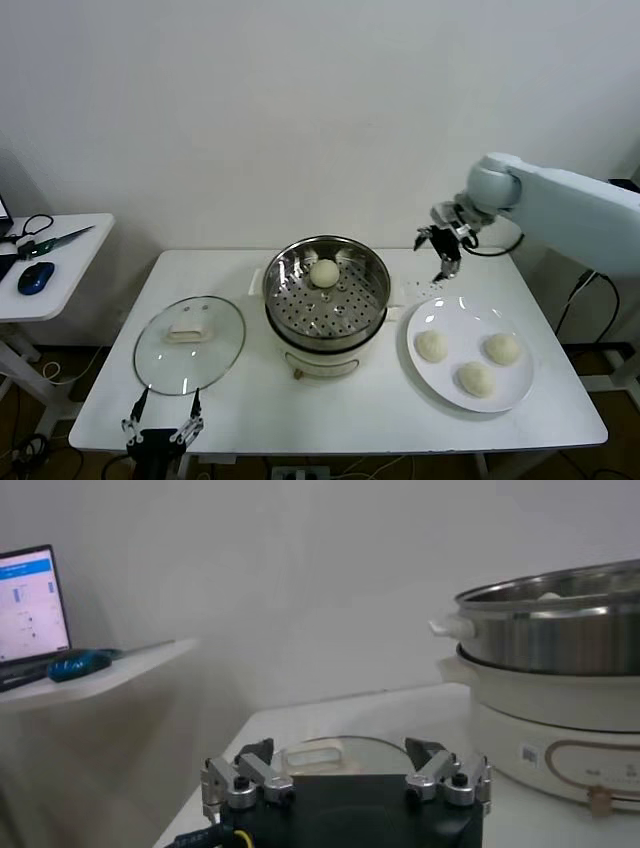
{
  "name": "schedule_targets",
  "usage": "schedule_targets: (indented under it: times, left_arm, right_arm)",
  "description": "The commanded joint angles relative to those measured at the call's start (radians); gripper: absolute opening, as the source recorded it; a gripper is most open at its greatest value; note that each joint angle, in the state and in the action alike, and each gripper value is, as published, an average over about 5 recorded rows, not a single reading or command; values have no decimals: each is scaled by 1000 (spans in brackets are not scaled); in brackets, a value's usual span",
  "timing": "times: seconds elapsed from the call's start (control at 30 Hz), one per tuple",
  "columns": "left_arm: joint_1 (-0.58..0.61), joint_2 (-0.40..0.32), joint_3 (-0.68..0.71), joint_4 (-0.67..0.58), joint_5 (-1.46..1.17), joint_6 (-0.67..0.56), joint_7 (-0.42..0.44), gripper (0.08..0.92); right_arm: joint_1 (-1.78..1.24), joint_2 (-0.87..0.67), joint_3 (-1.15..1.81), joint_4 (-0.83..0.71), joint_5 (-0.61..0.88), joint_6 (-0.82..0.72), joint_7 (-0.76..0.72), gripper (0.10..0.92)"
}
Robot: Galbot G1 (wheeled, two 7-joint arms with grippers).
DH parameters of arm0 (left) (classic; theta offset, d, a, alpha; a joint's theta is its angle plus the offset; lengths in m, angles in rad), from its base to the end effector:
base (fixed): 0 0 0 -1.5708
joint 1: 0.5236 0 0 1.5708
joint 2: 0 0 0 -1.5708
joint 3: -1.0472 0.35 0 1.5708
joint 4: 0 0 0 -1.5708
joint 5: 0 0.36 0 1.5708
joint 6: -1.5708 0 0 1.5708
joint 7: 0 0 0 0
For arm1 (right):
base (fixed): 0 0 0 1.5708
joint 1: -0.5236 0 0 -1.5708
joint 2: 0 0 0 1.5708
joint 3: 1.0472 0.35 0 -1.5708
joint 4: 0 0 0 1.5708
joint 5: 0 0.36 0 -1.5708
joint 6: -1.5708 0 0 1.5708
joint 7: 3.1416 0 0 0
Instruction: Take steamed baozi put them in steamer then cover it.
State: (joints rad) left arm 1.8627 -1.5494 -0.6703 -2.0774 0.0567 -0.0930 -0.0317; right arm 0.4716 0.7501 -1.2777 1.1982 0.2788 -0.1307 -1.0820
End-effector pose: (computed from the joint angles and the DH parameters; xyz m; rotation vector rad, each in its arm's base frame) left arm 0.0866 0.0498 -0.3462 0.1731 -2.9117 -0.2506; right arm 0.5620 -0.1294 -0.1060 1.3880 -1.3982 1.3785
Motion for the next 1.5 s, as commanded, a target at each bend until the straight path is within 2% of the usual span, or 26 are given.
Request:
schedule_targets:
  times: [0.03, 0.23, 0.7, 1.17, 1.5]
  left_arm:
    - [1, -2, 0, -3, 2, 7, 1, 823]
    - [-5, -1, -6, -6, 8, 18, 2, 823]
    - [-9, -3, -10, 20, 16, 18, -2, 823]
    - [-7, -3, -8, 28, 17, 11, -2, 823]
    - [-2, -5, -2, 27, 22, 7, -3, 823]
  right_arm:
    - [-215, -118, 109, 7, 17, -114, -8, 823]
    - [-334, -62, 178, -28, -59, -104, -6, 823]
    - [-411, 75, 238, -114, -108, -100, 5, 823]
    - [-403, 77, 232, -129, -126, -86, 3, 820]
    - [-394, 79, 239, -140, -123, -82, 6, 751]
